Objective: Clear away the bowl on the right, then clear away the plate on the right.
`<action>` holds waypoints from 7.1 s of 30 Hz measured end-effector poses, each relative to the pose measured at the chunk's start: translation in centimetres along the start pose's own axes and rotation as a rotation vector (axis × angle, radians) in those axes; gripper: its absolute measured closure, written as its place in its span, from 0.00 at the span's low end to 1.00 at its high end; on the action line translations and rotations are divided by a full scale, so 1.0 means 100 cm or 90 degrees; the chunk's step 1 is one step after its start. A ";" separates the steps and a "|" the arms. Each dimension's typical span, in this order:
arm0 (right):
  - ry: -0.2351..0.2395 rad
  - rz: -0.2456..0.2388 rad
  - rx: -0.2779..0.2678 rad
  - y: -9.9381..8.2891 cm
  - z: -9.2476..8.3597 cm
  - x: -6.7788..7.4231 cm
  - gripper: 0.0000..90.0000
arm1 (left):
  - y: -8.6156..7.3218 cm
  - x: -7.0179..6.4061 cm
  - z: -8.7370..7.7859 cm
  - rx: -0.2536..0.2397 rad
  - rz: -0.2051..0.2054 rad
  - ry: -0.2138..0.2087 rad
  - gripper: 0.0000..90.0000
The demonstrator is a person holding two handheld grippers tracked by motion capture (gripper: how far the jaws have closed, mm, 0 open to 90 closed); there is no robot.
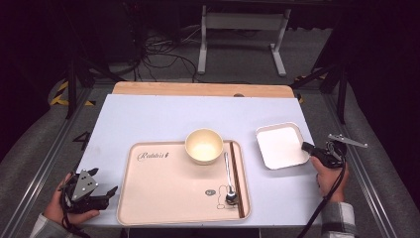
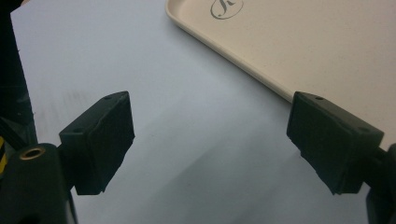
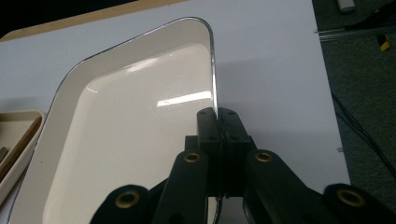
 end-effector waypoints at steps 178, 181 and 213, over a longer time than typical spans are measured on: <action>0.558 -0.503 0.286 -0.138 0.005 0.346 0.99 | -0.002 -0.003 -0.003 0.018 0.013 0.011 0.17; 0.554 -0.504 0.293 -0.139 0.005 0.343 0.99 | -0.003 -0.003 -0.004 0.019 0.014 0.010 0.17; 0.451 -0.459 0.276 -0.123 -0.016 0.263 0.95 | -0.003 -0.003 -0.002 0.022 0.010 0.005 0.17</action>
Point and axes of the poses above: each handheld gripper's, and its own axes: z roughly forward along the jaws, y roughly out of its top, x roughly to its left, the point moved 5 cm from there along z, roughly forward along the jaws, and after that the axes turned 6 degrees about -x, right-handed, at the moved point
